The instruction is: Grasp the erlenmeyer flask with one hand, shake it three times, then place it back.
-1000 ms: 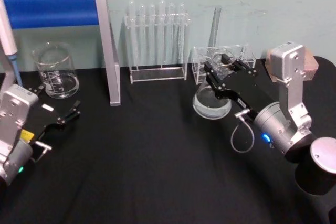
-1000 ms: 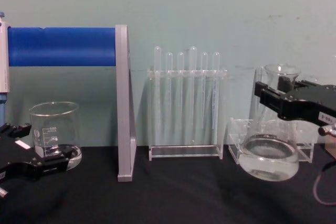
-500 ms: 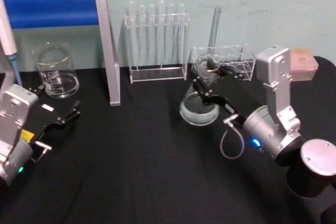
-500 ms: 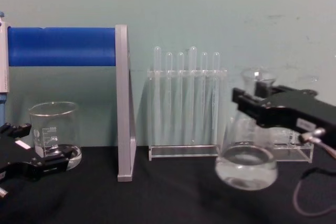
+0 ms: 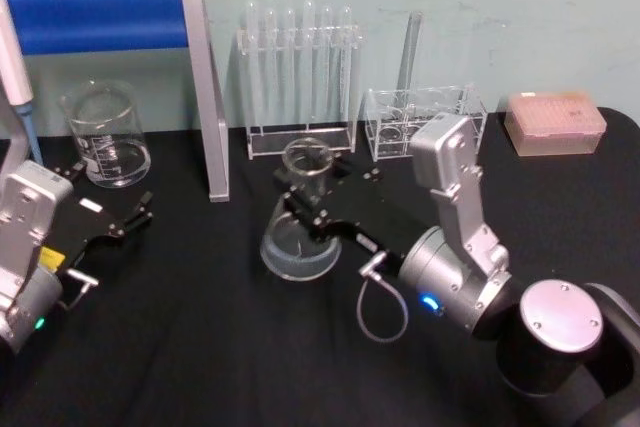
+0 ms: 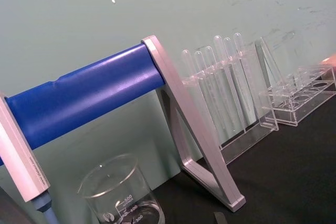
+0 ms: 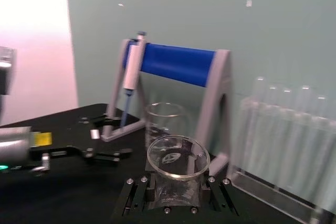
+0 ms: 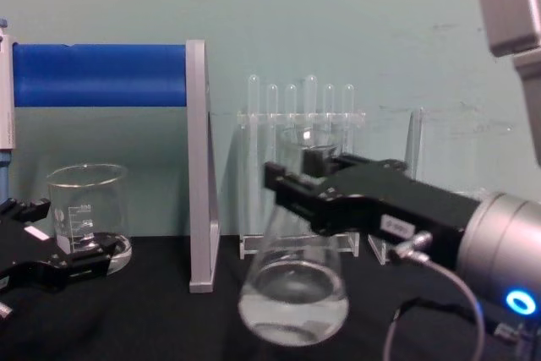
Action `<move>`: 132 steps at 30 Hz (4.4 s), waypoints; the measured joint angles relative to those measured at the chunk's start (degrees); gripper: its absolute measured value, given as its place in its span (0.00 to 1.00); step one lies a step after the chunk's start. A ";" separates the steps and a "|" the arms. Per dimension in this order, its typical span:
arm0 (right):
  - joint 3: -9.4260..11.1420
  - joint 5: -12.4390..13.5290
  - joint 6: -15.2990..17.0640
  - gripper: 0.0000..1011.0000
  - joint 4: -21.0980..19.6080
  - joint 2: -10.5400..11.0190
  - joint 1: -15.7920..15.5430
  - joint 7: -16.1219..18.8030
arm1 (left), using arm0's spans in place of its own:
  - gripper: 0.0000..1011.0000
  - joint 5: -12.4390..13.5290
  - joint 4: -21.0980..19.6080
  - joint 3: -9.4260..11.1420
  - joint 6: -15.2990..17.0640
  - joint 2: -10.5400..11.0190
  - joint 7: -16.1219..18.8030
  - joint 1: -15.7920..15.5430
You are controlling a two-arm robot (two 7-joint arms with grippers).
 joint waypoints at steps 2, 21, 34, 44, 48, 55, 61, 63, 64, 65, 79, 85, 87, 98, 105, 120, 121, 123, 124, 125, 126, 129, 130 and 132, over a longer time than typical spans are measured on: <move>-0.59 0.26 0.00 0.45 -0.08 0.03 0.03 0.44 | 0.99 0.00 0.00 0.00 0.00 0.00 0.00 0.00; -3.83 2.33 -0.38 0.45 -0.99 1.30 0.47 1.33 | 0.99 0.00 0.00 0.00 0.00 0.00 0.00 0.00; 1.63 2.40 -0.85 0.45 0.07 1.75 0.63 -3.85 | 0.99 0.00 0.00 0.00 0.00 0.00 0.00 0.00; 6.46 1.57 -1.09 0.45 0.68 1.91 0.13 -7.16 | 0.99 0.00 0.00 0.00 0.00 0.00 0.00 0.00; 7.92 1.23 -1.09 0.45 0.75 1.81 -0.15 -7.93 | 0.99 0.00 0.00 0.00 0.00 0.00 0.00 0.00; 9.84 0.64 -1.11 0.45 0.83 1.42 -0.53 -8.66 | 0.99 0.00 0.00 0.00 0.00 0.00 0.00 0.00; 10.38 0.02 -1.08 0.45 0.77 0.96 -0.83 -8.55 | 0.99 0.00 0.00 0.00 0.00 0.00 0.00 0.00; 10.26 -0.08 -1.05 0.45 0.71 0.88 -0.85 -8.26 | 0.99 0.00 0.00 0.00 0.00 0.00 0.00 0.00; 10.17 -0.11 -1.04 0.45 0.69 0.84 -0.85 -8.12 | 0.99 0.00 0.00 0.00 0.00 0.00 0.00 0.00; 10.02 -0.15 -1.02 0.45 0.68 0.79 -0.85 -7.95 | 0.99 0.00 0.00 0.00 0.00 0.00 0.00 0.00; 4.13 -0.02 -0.41 0.45 0.23 0.06 -0.36 -2.87 | 0.99 0.00 0.00 0.00 0.00 0.00 0.00 0.00; 1.46 0.41 -0.17 0.45 -0.04 0.02 -0.15 -1.11 | 0.99 0.00 0.00 0.00 0.00 0.00 0.00 0.00; 0.41 0.59 -0.09 0.45 -0.12 0.05 -0.05 -0.50 | 0.99 0.00 0.00 0.00 0.00 0.00 0.00 0.00; -3.00 1.32 0.03 0.45 -0.46 0.71 0.40 1.36 | 0.99 0.00 0.00 0.00 0.00 0.00 0.00 0.00; -4.24 1.75 0.00 0.45 -0.70 1.21 0.55 1.88 | 0.99 0.00 0.00 0.00 0.00 0.00 0.00 0.00; -1.48 2.55 -0.10 0.45 -0.41 1.76 0.63 -1.25 | 0.99 0.00 0.00 0.00 0.00 0.00 0.00 0.00; -0.89 2.55 -0.15 0.45 -0.34 1.81 0.61 -1.76 | 0.99 0.00 0.00 0.00 0.00 0.00 0.00 0.00; 0.13 2.54 -0.22 0.45 -0.14 1.89 0.60 -2.61 | 0.99 0.00 0.00 0.00 0.00 0.00 0.00 0.00; 0.50 2.51 -0.25 0.45 -0.09 1.93 0.60 -2.88 | 0.99 0.00 0.00 0.00 0.00 0.00 0.00 0.00; 0.88 2.49 -0.29 0.45 -0.03 1.97 0.59 -3.18 | 0.99 0.00 0.00 0.00 0.00 0.00 0.00 0.00; 1.20 2.46 -0.33 0.45 0.04 2.00 0.58 -3.43 | 0.99 0.00 0.00 0.00 0.00 0.00 0.00 0.00; 2.58 2.21 -0.49 0.45 0.23 2.10 0.48 -4.49 | 0.99 0.00 0.00 0.00 0.00 0.00 0.00 0.00; 3.33 2.06 -0.53 0.45 0.30 2.13 0.39 -5.03 | 0.99 0.00 0.00 0.00 0.00 0.00 0.00 0.00; 4.04 1.95 -0.58 0.45 0.43 2.14 0.33 -5.50 | 0.99 0.00 0.00 0.00 0.00 0.00 0.00 0.00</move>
